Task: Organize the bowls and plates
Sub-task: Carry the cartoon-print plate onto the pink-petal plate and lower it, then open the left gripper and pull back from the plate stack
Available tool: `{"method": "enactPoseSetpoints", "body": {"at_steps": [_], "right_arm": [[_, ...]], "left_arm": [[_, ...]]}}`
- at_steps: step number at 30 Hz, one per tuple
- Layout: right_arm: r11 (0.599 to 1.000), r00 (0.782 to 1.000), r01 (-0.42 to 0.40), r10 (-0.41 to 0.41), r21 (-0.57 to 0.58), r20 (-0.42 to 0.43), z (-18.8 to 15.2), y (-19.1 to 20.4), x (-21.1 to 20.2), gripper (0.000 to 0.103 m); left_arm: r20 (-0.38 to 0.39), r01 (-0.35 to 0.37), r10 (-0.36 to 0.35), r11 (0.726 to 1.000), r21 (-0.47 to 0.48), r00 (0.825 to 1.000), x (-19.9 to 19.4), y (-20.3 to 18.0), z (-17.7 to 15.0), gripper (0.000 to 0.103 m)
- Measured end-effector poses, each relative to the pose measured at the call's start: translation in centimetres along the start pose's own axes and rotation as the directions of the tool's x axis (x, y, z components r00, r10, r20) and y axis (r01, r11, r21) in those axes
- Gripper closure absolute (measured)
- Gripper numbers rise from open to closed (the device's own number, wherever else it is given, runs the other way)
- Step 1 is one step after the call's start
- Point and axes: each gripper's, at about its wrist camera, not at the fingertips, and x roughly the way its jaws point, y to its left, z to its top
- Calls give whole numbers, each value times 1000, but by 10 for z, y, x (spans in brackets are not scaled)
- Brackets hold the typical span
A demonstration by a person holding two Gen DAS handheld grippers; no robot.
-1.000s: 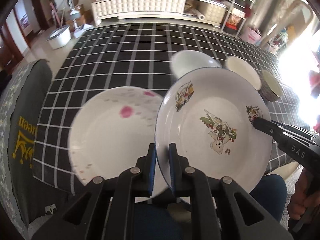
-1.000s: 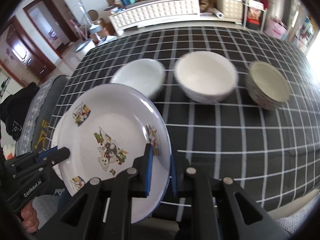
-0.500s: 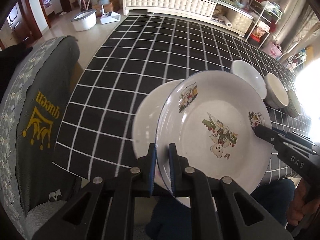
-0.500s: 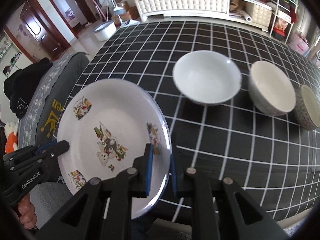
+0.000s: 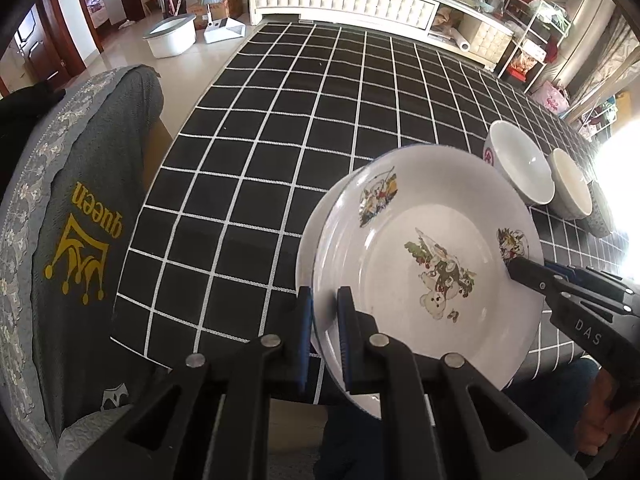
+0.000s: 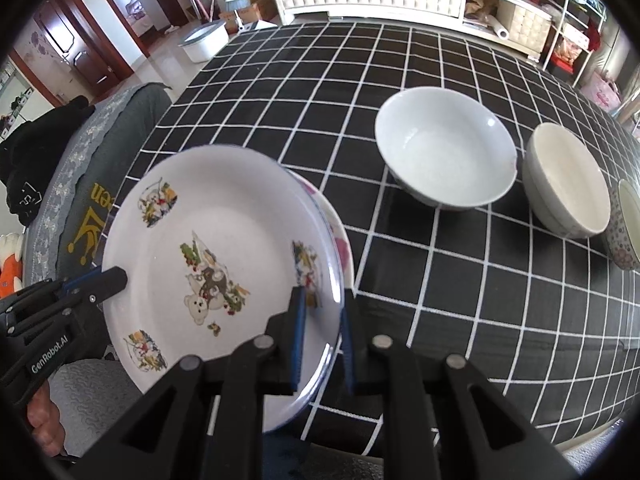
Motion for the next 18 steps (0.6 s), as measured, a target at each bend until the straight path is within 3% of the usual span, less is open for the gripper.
{"method": "enactPoseSetpoints", "body": {"at_steps": [18], "right_arm": [[995,996,79,-81,-52,-29,11,8,19,83]], "left_arm": [[-37,29,-30,999,-33,999,24,3,4,92]]}}
